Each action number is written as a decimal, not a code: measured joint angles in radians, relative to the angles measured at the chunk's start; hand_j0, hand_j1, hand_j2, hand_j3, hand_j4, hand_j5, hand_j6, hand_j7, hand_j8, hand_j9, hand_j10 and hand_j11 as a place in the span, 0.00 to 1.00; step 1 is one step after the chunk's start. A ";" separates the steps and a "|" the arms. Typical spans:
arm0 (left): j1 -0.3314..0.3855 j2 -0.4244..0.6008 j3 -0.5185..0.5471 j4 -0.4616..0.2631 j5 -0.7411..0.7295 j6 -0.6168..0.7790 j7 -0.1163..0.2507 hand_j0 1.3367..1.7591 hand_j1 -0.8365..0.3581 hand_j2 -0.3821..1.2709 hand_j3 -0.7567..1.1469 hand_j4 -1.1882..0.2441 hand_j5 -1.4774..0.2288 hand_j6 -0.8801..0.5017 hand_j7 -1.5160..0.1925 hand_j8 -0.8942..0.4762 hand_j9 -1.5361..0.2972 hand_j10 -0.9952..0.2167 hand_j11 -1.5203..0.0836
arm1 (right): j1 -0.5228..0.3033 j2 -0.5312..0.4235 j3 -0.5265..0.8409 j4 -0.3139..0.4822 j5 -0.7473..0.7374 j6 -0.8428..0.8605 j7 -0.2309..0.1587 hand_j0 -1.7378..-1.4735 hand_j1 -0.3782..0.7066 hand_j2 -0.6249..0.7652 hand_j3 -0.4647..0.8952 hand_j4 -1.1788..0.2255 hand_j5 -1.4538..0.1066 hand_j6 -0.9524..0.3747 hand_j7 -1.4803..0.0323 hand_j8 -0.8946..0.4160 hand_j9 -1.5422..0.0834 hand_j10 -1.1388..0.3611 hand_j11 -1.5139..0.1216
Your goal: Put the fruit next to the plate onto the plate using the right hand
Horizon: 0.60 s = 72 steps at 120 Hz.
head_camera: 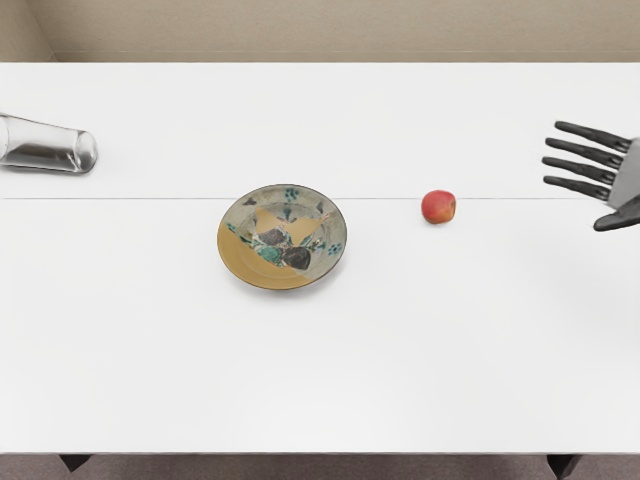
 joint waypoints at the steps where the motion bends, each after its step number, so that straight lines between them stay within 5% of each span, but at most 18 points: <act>1: 0.000 0.000 0.000 0.000 0.000 0.000 0.000 0.76 0.99 0.23 0.40 0.82 0.86 0.63 0.88 0.65 0.83 0.82 0.94 | -0.001 0.000 0.001 -0.001 0.000 0.001 0.000 0.30 0.07 0.45 0.34 0.81 0.90 0.69 0.94 0.65 0.92 0.73 0.89; 23: 0.000 0.000 0.000 0.000 0.000 0.000 0.000 0.76 0.99 0.23 0.40 0.82 0.86 0.63 0.88 0.65 0.83 0.82 0.94 | 0.000 0.006 0.005 -0.004 0.005 0.016 0.000 0.30 0.05 0.45 0.34 0.82 0.91 0.70 0.96 0.66 0.93 0.74 0.90; 37: 0.000 0.000 0.000 0.000 0.000 0.000 0.000 0.76 0.99 0.23 0.40 0.82 0.86 0.63 0.88 0.65 0.83 0.82 0.94 | 0.132 -0.022 -0.127 0.026 -0.046 0.010 0.000 0.30 0.05 0.45 0.34 0.82 0.91 0.70 0.96 0.66 0.93 0.74 0.91; 50: 0.000 0.000 0.000 0.000 0.000 0.000 0.000 0.76 0.99 0.23 0.40 0.82 0.86 0.63 0.88 0.65 0.83 0.82 0.94 | 0.235 -0.032 -0.268 0.062 -0.242 -0.109 0.000 0.30 0.05 0.45 0.34 0.82 0.91 0.70 0.96 0.66 0.93 0.74 0.91; 58: 0.000 0.000 0.000 0.000 0.000 0.000 0.000 0.76 0.99 0.23 0.40 0.82 0.86 0.63 0.88 0.65 0.83 0.82 0.94 | 0.343 -0.008 -0.415 0.073 -0.396 -0.183 0.000 0.30 0.05 0.45 0.34 0.82 0.91 0.70 0.96 0.66 0.93 0.74 0.91; 72: 0.000 0.000 0.000 0.000 0.000 0.000 0.000 0.76 0.99 0.23 0.40 0.82 0.86 0.63 0.88 0.65 0.83 0.82 0.94 | 0.647 0.031 -0.823 0.079 -0.597 -0.422 0.000 0.30 0.05 0.45 0.34 0.82 0.91 0.70 0.96 0.66 0.93 0.74 0.90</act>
